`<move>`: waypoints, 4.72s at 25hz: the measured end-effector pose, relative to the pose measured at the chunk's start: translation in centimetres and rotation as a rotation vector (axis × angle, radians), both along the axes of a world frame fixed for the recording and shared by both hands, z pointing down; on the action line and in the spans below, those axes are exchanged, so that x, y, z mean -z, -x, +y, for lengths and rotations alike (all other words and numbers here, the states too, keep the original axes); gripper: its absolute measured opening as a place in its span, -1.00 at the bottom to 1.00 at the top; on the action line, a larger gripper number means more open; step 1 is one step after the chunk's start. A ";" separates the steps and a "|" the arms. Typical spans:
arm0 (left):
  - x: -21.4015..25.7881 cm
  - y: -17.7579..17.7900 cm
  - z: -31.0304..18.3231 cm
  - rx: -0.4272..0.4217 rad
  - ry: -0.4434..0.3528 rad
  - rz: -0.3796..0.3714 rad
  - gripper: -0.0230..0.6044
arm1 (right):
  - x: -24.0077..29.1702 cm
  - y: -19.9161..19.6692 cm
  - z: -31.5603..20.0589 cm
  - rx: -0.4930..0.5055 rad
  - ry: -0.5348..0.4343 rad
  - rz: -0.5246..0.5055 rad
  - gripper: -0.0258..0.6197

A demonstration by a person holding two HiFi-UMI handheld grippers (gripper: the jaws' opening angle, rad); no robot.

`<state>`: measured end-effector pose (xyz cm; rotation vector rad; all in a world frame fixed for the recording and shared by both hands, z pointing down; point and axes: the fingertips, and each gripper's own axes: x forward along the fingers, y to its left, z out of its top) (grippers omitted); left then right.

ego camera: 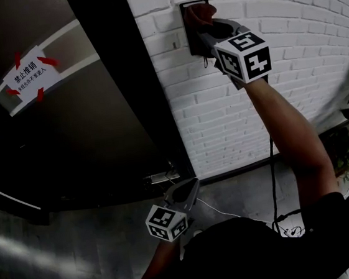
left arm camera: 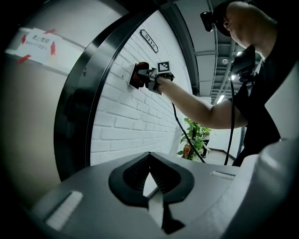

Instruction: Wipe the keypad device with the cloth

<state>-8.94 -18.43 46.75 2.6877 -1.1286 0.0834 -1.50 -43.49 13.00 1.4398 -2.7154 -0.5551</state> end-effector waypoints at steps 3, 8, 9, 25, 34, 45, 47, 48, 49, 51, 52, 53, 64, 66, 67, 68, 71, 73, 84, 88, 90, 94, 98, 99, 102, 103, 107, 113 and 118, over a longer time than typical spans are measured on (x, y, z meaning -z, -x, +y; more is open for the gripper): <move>0.0 0.0 0.0 -0.002 0.001 0.001 -0.87 | -1.2 0.0 0.0 -0.001 0.014 0.005 -0.74; 0.0 0.0 0.1 -0.002 0.000 0.000 -0.87 | -3.0 0.0 0.0 -0.006 0.034 0.019 -0.74; 0.0 0.1 0.1 -0.002 0.000 0.000 -0.87 | -3.3 0.0 -0.1 -0.008 0.037 0.023 -0.74; 0.1 0.1 0.5 -0.004 -0.001 0.000 -0.87 | -7.0 -0.1 -0.1 -0.017 0.086 0.044 -0.74; 0.1 0.3 0.7 -0.006 0.001 -0.003 -0.87 | -8.4 -0.1 -0.1 -0.025 0.114 0.040 -0.74; 0.2 0.7 1.0 -0.025 0.009 0.006 -0.87 | -10.1 -0.1 -0.2 -0.038 0.158 0.032 -0.74; 0.2 0.9 1.0 -0.030 0.011 0.006 -0.87 | -10.6 -0.1 -0.4 -0.044 0.173 0.035 -0.74; 0.3 1.0 1.1 -0.033 0.012 0.006 -0.87 | -10.9 -0.2 -0.4 -0.048 0.182 0.036 -0.74; 0.3 1.2 1.2 -0.033 0.011 0.005 -0.87 | -11.2 -0.2 -0.5 -0.052 0.192 0.037 -0.74; 0.3 1.6 1.2 -0.035 0.006 0.002 -0.87 | -11.8 -0.3 -0.5 -0.056 0.211 0.034 -0.74; 0.3 1.8 1.3 -0.038 0.004 0.000 -0.87 | -12.0 -0.4 -0.2 -0.055 0.218 0.030 -0.74; 0.3 2.0 1.3 -0.043 0.004 0.000 -0.87 | -12.2 -0.4 0.2 -0.051 0.220 0.025 -0.74; -0.3 2.3 2.7 -0.173 0.028 0.018 -0.87 | -22.3 -1.7 14.3 0.041 0.359 -0.056 -0.74; -0.5 1.9 3.0 -0.203 0.030 0.017 -0.87 | -25.5 -2.3 17.2 0.047 0.412 -0.062 -0.74; -0.5 1.7 3.0 -0.211 0.028 0.017 -0.87 | -26.8 -2.6 18.5 0.047 0.432 -0.062 -0.74; -0.4 1.5 3.0 -0.214 0.024 0.018 -0.87 | -27.7 -3.0 19.7 0.045 0.449 -0.062 -0.74; 0.2 0.9 3.4 -0.193 0.006 0.032 -0.87 | -29.5 -4.2 23.1 0.053 0.485 -0.067 -0.74; 0.4 0.4 4.0 -0.172 0.001 0.037 -0.87 | -30.2 -5.2 25.1 0.057 0.501 -0.088 -0.74; 0.1 -7.5 9.6 -0.020 0.018 0.033 -0.87 | -31.2 -11.0 33.3 0.203 0.548 -0.103 -0.74; -0.6 -10.7 12.2 0.021 0.033 0.030 -0.87 | -32.2 -14.3 35.1 0.237 0.543 -0.094 -0.74; -0.8 -11.8 13.2 0.046 0.037 0.028 -0.87 | -32.8 -15.3 35.9 0.263 0.551 -0.081 -0.74; -0.8 -13.3 14.7 0.076 0.035 0.021 -0.87 | -33.0 -16.4 37.3 0.303 0.562 -0.070 -0.74; -0.7 -13.6 15.4 0.074 0.038 0.004 -0.87 | -33.0 -16.5 38.1 0.316 0.554 -0.072 -0.74; -0.6 -13.5 15.5 0.071 0.038 0.003 -0.87 | -32.9 -16.4 38.1 0.313 0.552 -0.072 -0.74; -0.2 -12.8 15.4 0.053 0.039 -0.001 -0.87 | -32.7 -15.8 38.0 0.299 0.548 -0.071 -0.74; 0.1 -12.6 15.4 0.047 0.038 -0.002 -0.87 | -32.7 -15.5 38.0 0.295 0.547 -0.069 -0.74; 1.4 -11.1 15.1 0.036 0.010 0.001 -0.87 | -32.2 -14.0 38.3 0.288 0.528 -0.063 -0.74; 1.4 -9.9 15.3 0.020 -0.003 -0.004 -0.87 | -32.1 -12.6 38.8 0.267 0.517 -0.064 -0.74; 1.4 -9.0 15.5 0.018 0.000 -0.011 -0.87 | -32.2 -12.2 39.1 0.256 0.524 -0.067 -0.74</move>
